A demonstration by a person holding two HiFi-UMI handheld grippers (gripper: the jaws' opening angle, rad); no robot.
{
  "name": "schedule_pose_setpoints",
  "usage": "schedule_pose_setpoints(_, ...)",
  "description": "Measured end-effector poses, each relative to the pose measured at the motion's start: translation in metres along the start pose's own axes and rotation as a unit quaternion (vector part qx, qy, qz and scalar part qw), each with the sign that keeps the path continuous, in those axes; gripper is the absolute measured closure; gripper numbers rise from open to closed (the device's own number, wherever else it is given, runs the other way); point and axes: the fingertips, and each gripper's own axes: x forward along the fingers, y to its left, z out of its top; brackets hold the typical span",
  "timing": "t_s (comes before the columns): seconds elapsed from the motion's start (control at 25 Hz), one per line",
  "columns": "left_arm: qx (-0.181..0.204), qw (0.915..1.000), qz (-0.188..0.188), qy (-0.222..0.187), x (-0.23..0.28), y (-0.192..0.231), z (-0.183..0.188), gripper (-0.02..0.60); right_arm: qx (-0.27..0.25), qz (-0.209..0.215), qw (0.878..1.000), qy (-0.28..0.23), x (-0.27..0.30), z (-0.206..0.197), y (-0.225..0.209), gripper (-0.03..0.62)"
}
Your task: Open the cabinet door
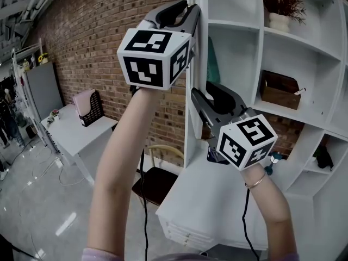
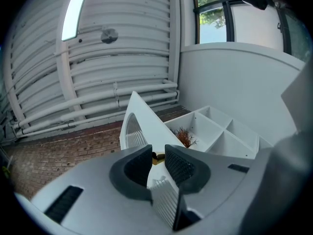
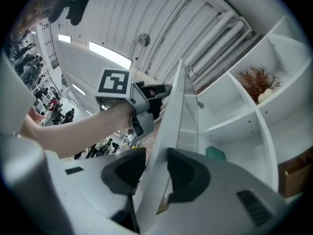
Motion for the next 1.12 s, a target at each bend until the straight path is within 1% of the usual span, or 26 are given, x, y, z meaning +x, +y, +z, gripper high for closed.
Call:
schedule_pose_setpoints(0.56,0.015,0.9994,0.028,0.017,-0.025,0.037,-0.001,0.529,-0.015,0.018,0.999,-0.022,0.027,-0.001,0.035,0.437)
schedule_pose_setpoints(0.92,0.014,0.9984,0.048,0.026,-0.039,0.066,-0.007,0.557,-0.016,0.038,0.999,-0.031,0.050,-0.005,0.055,0.436)
schedule_pose_setpoints(1.12,-0.001,0.9975,0.063,0.032,-0.048,0.087,-0.013,0.560,-0.022,0.050,0.998,-0.030,0.066,-0.009,0.067,0.436)
